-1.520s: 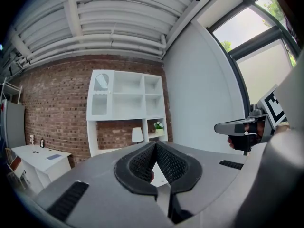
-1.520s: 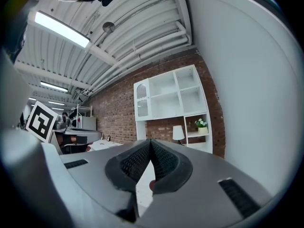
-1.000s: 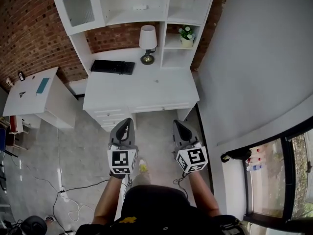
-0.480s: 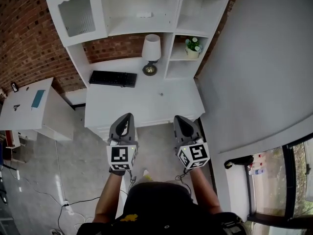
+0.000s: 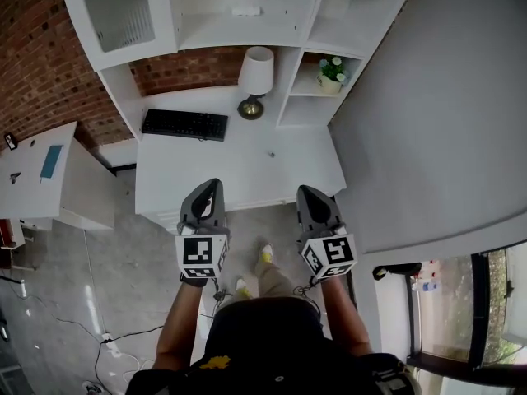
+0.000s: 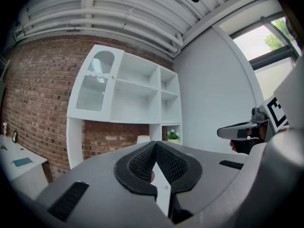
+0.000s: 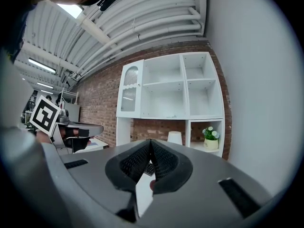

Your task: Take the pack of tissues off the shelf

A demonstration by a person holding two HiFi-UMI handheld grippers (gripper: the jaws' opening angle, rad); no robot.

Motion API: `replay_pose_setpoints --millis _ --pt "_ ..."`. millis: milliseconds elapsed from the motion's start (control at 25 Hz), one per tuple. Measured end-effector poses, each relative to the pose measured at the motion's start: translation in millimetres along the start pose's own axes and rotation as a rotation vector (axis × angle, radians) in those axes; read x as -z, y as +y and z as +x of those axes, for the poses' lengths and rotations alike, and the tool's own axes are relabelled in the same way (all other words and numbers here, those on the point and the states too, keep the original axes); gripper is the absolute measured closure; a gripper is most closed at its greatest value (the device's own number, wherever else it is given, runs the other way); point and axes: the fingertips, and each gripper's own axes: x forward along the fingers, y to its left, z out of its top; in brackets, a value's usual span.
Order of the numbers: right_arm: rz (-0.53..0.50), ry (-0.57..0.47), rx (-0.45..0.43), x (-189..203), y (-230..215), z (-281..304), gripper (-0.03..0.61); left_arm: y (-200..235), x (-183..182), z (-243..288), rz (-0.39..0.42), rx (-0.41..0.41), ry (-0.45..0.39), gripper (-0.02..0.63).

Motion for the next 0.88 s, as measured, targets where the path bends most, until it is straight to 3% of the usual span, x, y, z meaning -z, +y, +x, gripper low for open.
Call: replay_pose_setpoints --millis 520,880 --pt "0.033 -0.079 -0.088 -16.3 -45.2 137.8 0.575 62.3 -7.8 101.2 0.031 -0.099 0.002 0.597" --pt "0.061 -0.083 -0.134 -22.1 -96.1 213.5 0.575 82.8 -19.8 190.4 0.056 -0.123 0.030 0.596"
